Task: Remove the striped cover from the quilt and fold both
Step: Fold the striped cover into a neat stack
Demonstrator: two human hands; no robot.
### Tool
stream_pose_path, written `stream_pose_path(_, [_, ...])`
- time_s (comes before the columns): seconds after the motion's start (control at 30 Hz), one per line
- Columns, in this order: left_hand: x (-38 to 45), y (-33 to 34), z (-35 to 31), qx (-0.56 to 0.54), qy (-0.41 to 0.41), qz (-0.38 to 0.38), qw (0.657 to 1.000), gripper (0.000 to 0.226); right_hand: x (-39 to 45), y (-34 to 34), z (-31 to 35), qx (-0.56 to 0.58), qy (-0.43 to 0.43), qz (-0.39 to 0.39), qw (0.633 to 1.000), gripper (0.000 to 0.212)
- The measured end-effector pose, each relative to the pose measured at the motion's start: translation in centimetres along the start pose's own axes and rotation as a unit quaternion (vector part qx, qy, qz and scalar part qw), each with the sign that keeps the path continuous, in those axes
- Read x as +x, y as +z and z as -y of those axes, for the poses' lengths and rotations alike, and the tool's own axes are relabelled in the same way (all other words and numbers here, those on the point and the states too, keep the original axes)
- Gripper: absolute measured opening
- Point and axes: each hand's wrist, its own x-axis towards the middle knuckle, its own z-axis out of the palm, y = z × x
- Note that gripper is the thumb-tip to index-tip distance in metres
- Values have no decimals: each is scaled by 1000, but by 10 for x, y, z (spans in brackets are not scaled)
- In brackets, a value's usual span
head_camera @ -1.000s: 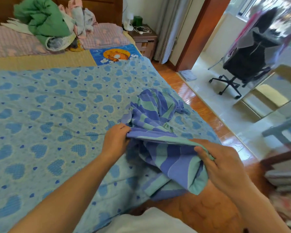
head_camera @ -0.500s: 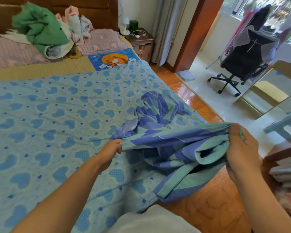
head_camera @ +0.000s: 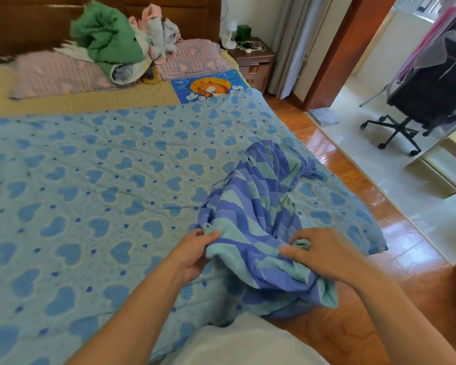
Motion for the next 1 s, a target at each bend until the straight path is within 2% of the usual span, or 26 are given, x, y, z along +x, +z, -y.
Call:
stream_pose_path(0.1, [-22,30,9,97,78,31,992,30,-3,21,34,-16,-103,36,994,88])
stream_pose_path(0.13, [-28,41,11,108,100,52,988,29,-4,27,44,-40,-131,48,989,82])
stream_pose_path(0.23, [-38,55,13,104,144,69,982,23,-1,32,51,-65,-170,20,983,30])
stream_pose_path(0.3, [-37,48,12,65,153,48,985,26,-2,25,41,-24,-133,10,991,23])
stream_pose_path(0.4, [-27,32,14,134,115,-51,983,37,-10,14,23,119,-73,-16,990,29])
stream_pose_path(0.5, [-15,29,24,206,21,-60,977,67,-19,5,15,228,-80,-5,970,37])
stream_pose_path(0.57, [-5,36,28,153,-26,-41,987,75,-25,3,13,273,-75,-9,959,43])
stream_pose_path(0.6, [-1,40,29,111,-52,-25,992,70,-27,2,11,292,-71,-13,954,46])
stream_pose_path(0.67, [6,47,33,45,-84,7,995,46,-31,0,9,319,-65,-19,945,44])
stream_pose_path(0.77, [9,53,40,53,-87,-2,995,11,-35,-4,0,345,-59,-38,936,42])
stream_pose_path(0.83, [9,50,34,56,-44,-41,997,12,-37,-8,-12,335,-48,-66,939,43])
stream_pose_path(0.9, [10,39,14,-10,29,-73,997,17,-33,-10,-27,299,-16,-100,949,38])
stream_pose_path(1.0, [11,14,-29,-128,111,-37,985,23,-23,-12,-54,200,36,-122,971,24])
